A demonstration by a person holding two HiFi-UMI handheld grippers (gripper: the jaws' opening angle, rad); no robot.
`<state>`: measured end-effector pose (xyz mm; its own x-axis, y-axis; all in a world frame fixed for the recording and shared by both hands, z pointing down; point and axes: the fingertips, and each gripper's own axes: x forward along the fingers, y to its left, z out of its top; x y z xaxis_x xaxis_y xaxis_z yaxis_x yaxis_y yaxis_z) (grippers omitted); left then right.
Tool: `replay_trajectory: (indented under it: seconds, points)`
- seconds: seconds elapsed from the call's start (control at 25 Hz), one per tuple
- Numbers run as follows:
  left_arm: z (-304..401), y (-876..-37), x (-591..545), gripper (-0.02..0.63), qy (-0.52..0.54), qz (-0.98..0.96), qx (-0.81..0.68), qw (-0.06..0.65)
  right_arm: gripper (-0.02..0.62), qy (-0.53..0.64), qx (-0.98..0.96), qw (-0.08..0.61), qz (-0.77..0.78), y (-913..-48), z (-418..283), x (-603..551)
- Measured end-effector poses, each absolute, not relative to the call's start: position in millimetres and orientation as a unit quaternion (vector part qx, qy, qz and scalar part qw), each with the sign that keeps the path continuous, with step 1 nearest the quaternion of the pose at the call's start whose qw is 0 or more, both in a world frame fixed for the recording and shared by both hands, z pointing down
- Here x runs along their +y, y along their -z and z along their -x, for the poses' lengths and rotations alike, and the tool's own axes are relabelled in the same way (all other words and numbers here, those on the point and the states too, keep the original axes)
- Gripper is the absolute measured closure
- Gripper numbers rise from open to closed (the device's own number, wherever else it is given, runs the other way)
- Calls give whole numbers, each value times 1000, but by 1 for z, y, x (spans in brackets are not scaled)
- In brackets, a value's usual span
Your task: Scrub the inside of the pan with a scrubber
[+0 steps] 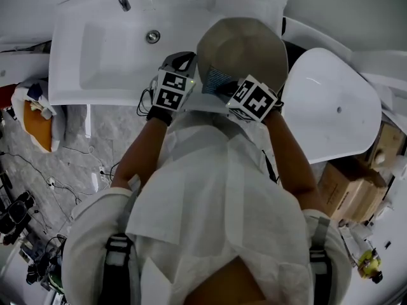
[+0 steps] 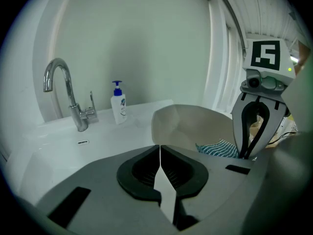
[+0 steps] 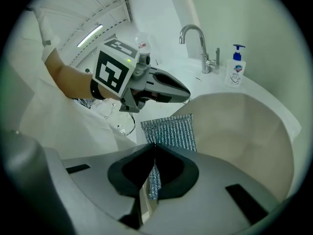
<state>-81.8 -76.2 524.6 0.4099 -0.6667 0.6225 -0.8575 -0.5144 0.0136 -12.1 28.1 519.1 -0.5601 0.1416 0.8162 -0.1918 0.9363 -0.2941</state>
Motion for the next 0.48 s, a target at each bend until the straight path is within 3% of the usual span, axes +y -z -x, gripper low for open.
replay_trajectory:
  seconds: [0.24, 0.48]
  points:
    - [71, -522, -72, 584, -285, -822, -464, 166, 581, -161, -873, 460, -18, -513, 35, 25]
    - [68, -519, -70, 584, -284, -822, -467, 163, 580, -158, -853, 498, -7, -514, 3, 42]
